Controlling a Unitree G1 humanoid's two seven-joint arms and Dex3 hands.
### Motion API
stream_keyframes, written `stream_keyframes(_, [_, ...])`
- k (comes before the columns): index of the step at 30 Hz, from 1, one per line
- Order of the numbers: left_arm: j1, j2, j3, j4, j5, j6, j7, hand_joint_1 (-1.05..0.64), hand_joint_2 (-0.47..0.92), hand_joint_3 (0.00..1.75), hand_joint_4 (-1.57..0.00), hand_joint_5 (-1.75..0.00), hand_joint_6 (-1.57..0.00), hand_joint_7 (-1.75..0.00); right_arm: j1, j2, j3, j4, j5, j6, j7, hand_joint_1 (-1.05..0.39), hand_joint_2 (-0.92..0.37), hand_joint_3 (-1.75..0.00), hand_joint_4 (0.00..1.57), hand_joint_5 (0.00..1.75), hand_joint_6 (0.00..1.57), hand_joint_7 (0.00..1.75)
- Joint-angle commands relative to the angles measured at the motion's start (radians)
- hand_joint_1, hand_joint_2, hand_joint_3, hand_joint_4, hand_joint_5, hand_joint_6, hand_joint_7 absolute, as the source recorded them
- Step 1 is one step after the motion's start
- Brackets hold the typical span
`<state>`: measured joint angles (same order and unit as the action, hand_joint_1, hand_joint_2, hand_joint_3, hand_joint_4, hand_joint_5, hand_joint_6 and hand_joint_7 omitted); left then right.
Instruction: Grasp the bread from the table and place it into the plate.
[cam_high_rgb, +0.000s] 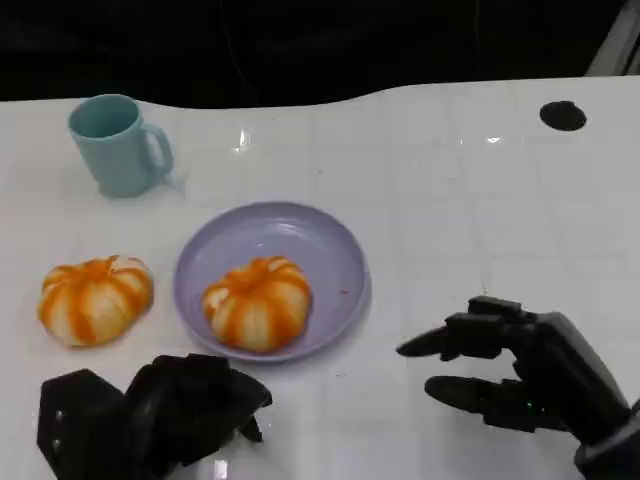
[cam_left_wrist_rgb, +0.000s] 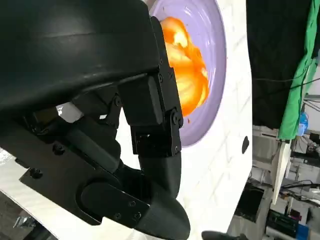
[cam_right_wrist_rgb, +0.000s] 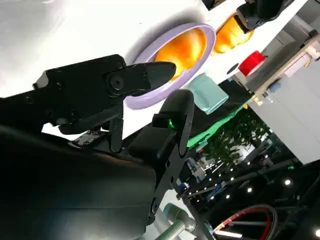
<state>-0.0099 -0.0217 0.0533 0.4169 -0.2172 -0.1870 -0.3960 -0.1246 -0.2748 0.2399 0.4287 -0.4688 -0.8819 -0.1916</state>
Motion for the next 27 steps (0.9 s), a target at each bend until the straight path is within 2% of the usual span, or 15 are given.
stream_keyframes(1, [0.015, 0.002, -0.003, -0.003, 0.008, -0.003, 0.014, -1.05, 0.64, 0.24, -0.91, -1.5, -1.57, -0.34, 0.036, -0.031, -0.038, 0.022, 0.012, -0.039, -0.014, -0.29, -0.54, -0.89, 0.67, 1.48, 0.75, 1.04])
stream_keyframes(3, [0.017, 0.001, -0.003, -0.005, 0.009, -0.003, 0.013, -1.05, 0.64, 0.24, -0.91, -1.5, -1.56, -0.33, 0.053, -0.035, -0.049, 0.035, 0.025, -0.052, -0.009, -0.27, -0.47, -1.05, 0.67, 1.58, 0.74, 1.14])
stream_keyframes(4, [0.018, 0.001, -0.004, -0.007, 0.009, -0.003, 0.013, -1.04, 0.64, 0.24, -0.91, -1.5, -1.56, -0.33, 0.061, -0.037, -0.052, 0.039, 0.03, -0.057, -0.007, -0.27, -0.45, -1.08, 0.67, 1.61, 0.72, 1.18])
stream_keyframes(6, [0.022, 0.001, -0.004, -0.012, 0.01, -0.003, 0.015, -1.04, 0.64, 0.24, -0.91, -1.5, -1.56, -0.33, 0.071, -0.04, -0.057, 0.047, 0.033, -0.07, -0.007, -0.26, -0.46, -1.07, 0.65, 1.7, 0.69, 1.29])
stream_keyframes(9, [0.029, 0.003, -0.002, -0.019, 0.004, -0.002, 0.008, -1.04, 0.64, 0.25, -0.91, -1.5, -1.55, -0.33, 0.091, -0.036, -0.064, 0.053, 0.032, -0.08, -0.012, -0.25, -0.45, -1.06, 0.64, 1.74, 0.65, 1.37])
stream_keyframes(16, [0.048, 0.018, 0.002, -0.045, 0.007, 0.005, 0.006, -1.05, 0.63, 0.27, -0.92, -1.5, -1.56, -0.33, 0.127, -0.022, -0.073, 0.043, -0.009, -0.06, -0.032, -0.27, -0.44, -1.08, 0.67, 1.75, 0.67, 1.39])
stream_keyframes(27, [0.033, 0.034, 0.011, -0.018, -0.002, 0.004, -0.004, -1.05, 0.63, 0.28, -0.9, -1.5, -1.55, -0.33, 0.083, 0.018, -0.067, 0.127, -0.025, -0.059, -0.078, -0.29, -0.42, -1.12, 0.67, 1.73, 0.67, 1.38])
